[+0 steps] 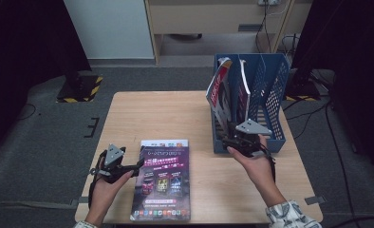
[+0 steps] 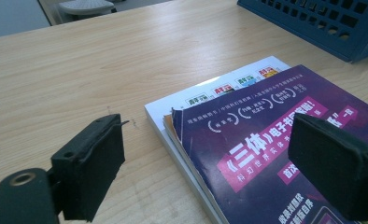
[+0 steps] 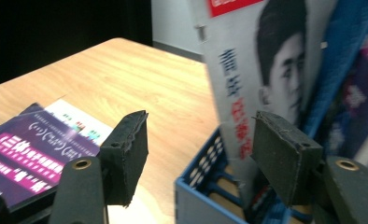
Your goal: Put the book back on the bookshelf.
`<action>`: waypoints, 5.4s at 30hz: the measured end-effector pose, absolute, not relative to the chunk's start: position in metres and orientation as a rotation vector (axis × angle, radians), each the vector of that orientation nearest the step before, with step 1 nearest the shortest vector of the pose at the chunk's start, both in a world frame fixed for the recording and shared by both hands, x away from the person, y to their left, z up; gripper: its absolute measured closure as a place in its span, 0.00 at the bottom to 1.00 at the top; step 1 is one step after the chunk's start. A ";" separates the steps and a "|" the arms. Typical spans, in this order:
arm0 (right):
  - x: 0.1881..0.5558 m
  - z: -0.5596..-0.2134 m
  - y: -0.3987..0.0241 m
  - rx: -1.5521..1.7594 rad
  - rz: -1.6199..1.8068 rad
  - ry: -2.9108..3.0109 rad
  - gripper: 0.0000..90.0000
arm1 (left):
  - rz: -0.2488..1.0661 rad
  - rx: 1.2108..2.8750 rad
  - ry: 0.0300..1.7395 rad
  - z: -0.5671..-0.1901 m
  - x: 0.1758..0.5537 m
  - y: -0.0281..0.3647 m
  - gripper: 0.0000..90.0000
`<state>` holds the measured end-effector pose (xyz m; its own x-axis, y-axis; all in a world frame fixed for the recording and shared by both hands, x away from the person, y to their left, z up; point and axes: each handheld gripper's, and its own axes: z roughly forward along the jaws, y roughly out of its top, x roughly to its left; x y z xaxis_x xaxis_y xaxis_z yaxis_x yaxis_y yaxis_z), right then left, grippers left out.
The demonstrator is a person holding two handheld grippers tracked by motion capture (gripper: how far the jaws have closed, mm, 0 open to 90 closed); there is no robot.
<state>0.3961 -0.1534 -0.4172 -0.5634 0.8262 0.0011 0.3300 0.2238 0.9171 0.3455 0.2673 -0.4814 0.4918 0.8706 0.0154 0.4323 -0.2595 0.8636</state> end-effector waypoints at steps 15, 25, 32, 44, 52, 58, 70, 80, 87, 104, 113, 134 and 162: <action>0.390 -0.444 -0.098 0.968 1.298 2.183 0.39 | 0.606 1.940 1.094 -0.489 0.346 0.260 0.24; 0.389 -0.467 -0.074 0.963 1.299 2.263 0.33 | 0.553 2.005 1.113 -0.498 0.348 0.258 0.31; 0.390 -0.475 -0.067 0.970 1.284 2.294 0.31 | 0.546 2.017 1.119 -0.501 0.349 0.257 0.33; 0.392 -0.489 -0.056 0.978 1.263 2.380 0.31 | 0.529 2.048 1.120 -0.504 0.349 0.254 0.41; 0.393 -0.494 -0.052 0.984 1.254 2.403 0.31 | 0.524 2.079 1.120 -0.507 0.350 0.254 0.42; 0.394 -0.497 -0.050 0.990 1.254 2.422 0.30 | 0.520 2.085 1.116 -0.507 0.350 0.254 0.43; 0.391 -0.501 -0.042 0.971 1.243 2.465 0.27 | 0.504 2.073 1.124 -0.507 0.350 0.254 0.43; 0.390 -0.510 -0.036 0.965 1.213 2.527 0.23 | 0.469 2.066 1.118 -0.508 0.351 0.252 0.41; 0.390 -0.518 -0.034 0.991 1.203 2.550 0.21 | 0.446 2.076 1.114 -0.510 0.351 0.250 0.40; 0.393 -0.523 -0.037 1.021 1.235 2.564 0.19 | 0.444 2.077 1.107 -0.511 0.350 0.250 0.38; 0.396 -0.526 -0.039 1.065 1.256 2.573 0.17 | 0.440 2.063 1.108 -0.513 0.350 0.251 0.37; 0.401 -0.529 -0.044 1.152 1.306 2.637 0.17 | 0.435 2.061 1.091 -0.514 0.351 0.248 0.37; 0.399 -0.495 -0.049 1.093 1.433 2.593 0.27 | 0.437 2.061 1.079 -0.515 0.352 0.241 0.36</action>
<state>0.3992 -0.0494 -0.4947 -0.7602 0.5611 0.3275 0.5758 0.3486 0.7395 0.3521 0.2415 -0.5150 0.5852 0.8097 -0.0432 0.5513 -0.3583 0.7535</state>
